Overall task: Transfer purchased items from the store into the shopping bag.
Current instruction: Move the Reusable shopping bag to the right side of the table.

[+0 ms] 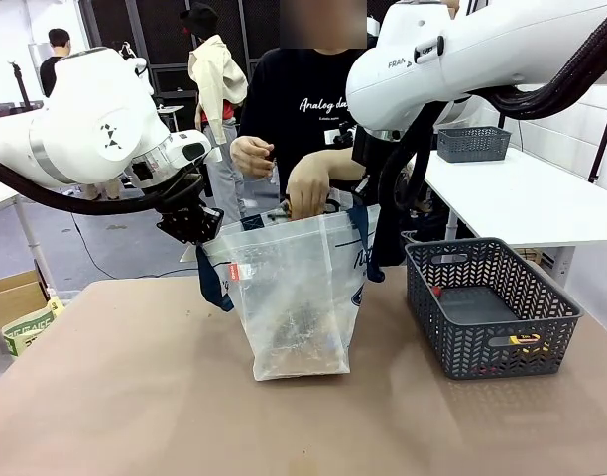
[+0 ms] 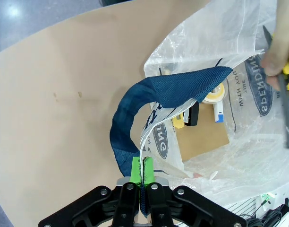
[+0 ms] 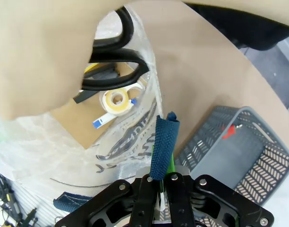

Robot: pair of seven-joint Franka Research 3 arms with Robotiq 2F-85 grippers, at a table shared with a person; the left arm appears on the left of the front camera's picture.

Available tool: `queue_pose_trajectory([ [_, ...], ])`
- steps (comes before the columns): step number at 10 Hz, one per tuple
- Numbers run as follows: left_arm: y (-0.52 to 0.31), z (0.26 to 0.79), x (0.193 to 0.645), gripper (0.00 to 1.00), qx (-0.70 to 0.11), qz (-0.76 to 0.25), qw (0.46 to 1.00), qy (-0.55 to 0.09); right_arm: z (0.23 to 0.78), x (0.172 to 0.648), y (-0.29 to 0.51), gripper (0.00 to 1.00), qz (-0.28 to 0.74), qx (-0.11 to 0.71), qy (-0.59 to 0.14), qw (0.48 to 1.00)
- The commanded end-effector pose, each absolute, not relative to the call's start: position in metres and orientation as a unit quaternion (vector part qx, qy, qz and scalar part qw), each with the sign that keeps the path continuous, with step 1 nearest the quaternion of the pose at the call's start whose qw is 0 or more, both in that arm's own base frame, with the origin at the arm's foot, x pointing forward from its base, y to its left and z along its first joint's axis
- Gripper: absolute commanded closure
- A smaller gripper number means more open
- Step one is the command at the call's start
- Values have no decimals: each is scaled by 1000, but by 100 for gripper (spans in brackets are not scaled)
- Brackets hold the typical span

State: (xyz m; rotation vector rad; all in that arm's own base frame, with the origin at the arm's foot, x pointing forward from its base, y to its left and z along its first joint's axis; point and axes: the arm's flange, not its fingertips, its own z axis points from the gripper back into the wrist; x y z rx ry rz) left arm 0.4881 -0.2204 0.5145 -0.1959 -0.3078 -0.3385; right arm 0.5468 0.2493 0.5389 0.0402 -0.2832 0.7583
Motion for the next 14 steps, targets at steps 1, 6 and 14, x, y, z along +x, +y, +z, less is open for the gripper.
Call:
queue_pose_trajectory([
  [1,-220,515,489,100,-96,-160,970,-155,538,547,248,100,365,19,-138,921],
  [6,-220,515,489,100,-96,-160,970,-155,538,547,248,100,365,19,-138,921],
  [14,-220,515,489,100,-96,-160,970,-155,538,547,248,100,365,19,-138,921],
])
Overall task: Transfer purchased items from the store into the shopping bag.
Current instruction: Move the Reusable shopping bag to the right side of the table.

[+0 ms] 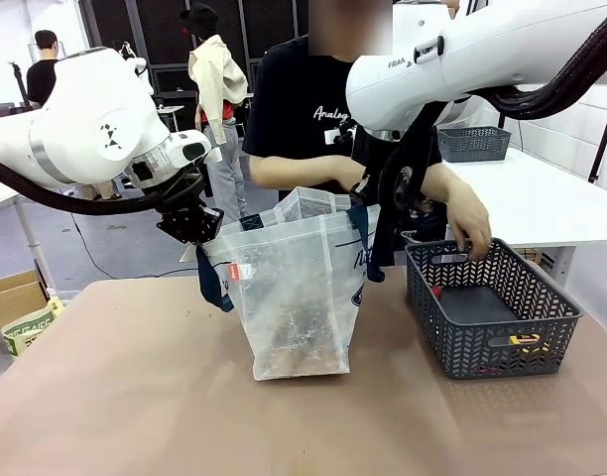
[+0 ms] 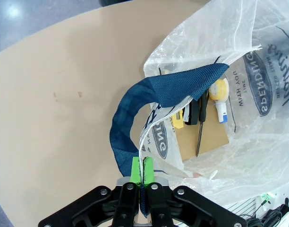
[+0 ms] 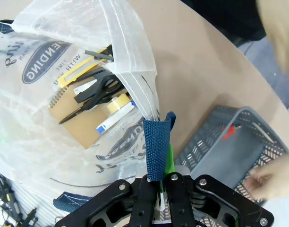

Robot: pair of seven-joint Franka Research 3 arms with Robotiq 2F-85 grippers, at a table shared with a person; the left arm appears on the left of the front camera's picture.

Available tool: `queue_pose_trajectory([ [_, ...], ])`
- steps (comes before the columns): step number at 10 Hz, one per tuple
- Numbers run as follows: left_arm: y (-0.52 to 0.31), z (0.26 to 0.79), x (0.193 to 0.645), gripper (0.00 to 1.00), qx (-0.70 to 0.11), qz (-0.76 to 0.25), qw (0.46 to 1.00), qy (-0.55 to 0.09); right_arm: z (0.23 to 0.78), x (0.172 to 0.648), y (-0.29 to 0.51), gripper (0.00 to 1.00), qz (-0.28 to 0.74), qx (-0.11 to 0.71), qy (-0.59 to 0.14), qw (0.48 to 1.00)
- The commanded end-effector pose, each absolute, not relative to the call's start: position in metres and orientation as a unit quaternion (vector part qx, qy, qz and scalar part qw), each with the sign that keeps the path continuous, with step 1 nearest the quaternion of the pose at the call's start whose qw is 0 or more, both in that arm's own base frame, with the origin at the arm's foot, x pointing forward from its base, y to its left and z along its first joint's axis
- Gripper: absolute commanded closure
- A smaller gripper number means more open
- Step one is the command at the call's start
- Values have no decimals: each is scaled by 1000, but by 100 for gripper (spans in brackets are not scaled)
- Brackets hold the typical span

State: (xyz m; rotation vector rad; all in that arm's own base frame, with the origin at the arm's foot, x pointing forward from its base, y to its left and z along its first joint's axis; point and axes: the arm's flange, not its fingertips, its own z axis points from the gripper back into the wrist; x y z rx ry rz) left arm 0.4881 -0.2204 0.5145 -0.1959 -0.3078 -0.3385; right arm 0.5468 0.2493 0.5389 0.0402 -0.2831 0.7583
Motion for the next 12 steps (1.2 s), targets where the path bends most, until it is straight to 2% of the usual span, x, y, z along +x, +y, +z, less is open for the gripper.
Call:
queue_pose_trajectory([
  [1,-220,515,489,100,-96,-160,970,-155,538,547,248,100,365,19,-138,921],
  [12,-220,515,489,100,-96,-160,970,-155,538,547,248,100,365,19,-138,921],
])
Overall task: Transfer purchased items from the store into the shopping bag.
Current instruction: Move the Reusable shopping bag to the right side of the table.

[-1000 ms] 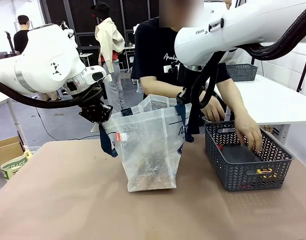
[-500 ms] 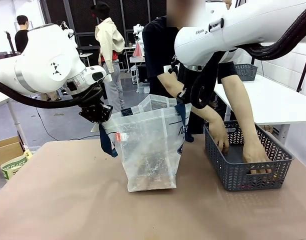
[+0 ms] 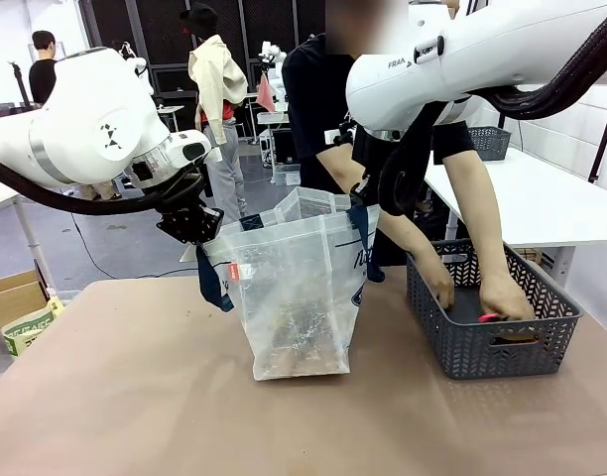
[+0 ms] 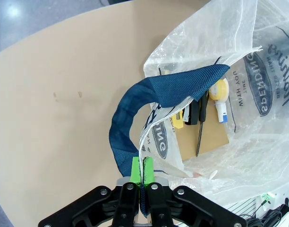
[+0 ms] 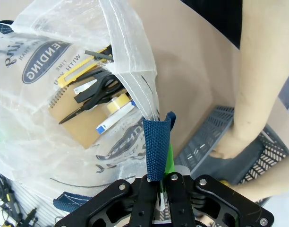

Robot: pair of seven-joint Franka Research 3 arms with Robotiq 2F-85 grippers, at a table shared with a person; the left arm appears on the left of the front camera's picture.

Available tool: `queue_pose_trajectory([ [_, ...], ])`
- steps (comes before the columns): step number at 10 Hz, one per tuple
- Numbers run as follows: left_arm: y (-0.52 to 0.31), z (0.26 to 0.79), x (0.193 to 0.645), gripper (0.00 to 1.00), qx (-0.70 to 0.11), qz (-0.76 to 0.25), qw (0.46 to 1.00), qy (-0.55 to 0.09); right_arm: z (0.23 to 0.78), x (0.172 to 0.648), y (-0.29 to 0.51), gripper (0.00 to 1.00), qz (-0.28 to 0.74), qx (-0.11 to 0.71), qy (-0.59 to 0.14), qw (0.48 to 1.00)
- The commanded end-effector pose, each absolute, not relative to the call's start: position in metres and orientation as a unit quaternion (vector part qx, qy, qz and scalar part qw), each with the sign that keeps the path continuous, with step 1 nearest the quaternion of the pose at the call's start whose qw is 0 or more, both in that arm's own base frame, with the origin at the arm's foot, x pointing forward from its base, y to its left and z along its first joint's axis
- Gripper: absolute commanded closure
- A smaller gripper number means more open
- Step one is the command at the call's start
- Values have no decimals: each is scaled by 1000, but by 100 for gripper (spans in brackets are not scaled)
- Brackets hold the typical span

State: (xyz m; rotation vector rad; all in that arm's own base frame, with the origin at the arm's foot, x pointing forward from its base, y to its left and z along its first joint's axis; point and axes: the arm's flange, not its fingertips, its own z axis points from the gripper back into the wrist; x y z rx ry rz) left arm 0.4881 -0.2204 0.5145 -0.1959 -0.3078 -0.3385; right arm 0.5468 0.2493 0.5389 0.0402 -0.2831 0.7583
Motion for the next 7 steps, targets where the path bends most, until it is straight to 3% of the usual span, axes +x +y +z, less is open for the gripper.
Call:
queue_pose_trajectory([
  [1,-220,515,489,100,-96,-160,970,-155,538,547,248,100,365,19,-138,921],
  [7,-220,515,489,100,-96,-160,970,-155,538,547,248,100,365,19,-138,921],
])
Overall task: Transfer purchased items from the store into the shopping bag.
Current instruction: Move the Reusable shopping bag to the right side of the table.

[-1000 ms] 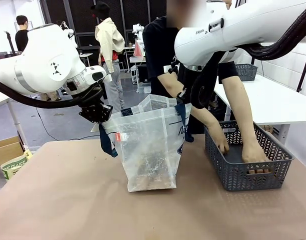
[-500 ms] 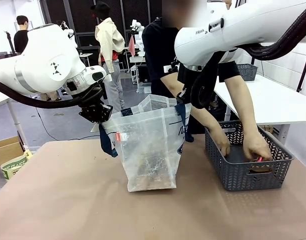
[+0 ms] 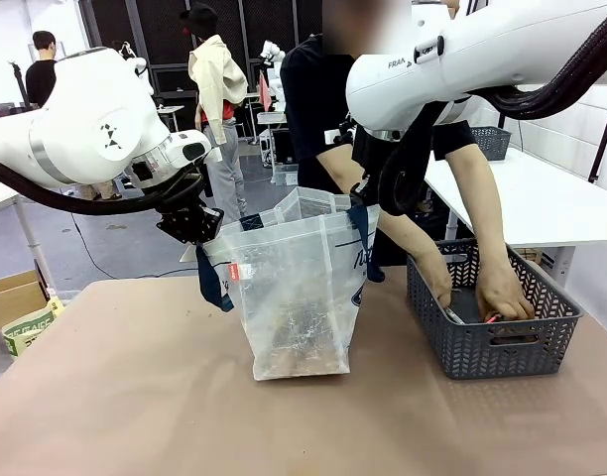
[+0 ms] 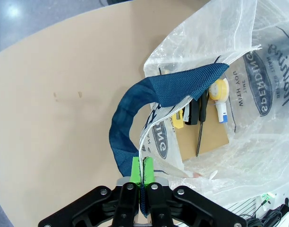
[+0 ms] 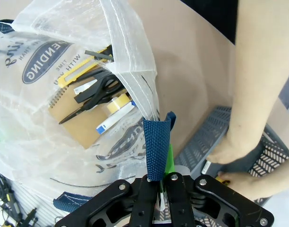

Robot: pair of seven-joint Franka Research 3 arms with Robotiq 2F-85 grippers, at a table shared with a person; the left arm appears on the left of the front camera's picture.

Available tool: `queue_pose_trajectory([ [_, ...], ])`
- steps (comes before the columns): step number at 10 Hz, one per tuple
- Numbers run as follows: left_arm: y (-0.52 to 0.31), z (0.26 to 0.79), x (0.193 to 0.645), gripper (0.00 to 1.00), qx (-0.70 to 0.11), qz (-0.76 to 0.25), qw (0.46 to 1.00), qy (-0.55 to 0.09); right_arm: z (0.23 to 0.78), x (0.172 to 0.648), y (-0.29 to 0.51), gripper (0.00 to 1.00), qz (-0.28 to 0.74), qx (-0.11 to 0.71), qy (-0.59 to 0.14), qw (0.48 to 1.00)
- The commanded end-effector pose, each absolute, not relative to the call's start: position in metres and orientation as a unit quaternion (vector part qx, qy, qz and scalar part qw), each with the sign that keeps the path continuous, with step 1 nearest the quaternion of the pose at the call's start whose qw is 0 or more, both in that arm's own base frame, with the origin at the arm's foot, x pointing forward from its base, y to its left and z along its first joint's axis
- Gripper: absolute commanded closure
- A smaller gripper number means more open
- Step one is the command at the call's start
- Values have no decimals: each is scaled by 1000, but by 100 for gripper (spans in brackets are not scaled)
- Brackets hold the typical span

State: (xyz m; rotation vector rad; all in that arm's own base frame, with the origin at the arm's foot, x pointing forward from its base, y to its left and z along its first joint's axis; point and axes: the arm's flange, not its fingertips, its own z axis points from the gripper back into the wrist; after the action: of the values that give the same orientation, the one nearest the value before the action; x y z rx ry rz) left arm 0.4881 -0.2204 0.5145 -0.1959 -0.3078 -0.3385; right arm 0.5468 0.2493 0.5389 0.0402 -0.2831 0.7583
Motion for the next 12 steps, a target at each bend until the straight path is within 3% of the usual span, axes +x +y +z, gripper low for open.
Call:
queue_pose_trajectory([
  [1,-220,515,489,100,-96,-160,970,-155,538,547,248,100,365,19,-138,921],
  [12,-220,515,489,100,-96,-160,970,-155,538,547,248,100,365,19,-138,921],
])
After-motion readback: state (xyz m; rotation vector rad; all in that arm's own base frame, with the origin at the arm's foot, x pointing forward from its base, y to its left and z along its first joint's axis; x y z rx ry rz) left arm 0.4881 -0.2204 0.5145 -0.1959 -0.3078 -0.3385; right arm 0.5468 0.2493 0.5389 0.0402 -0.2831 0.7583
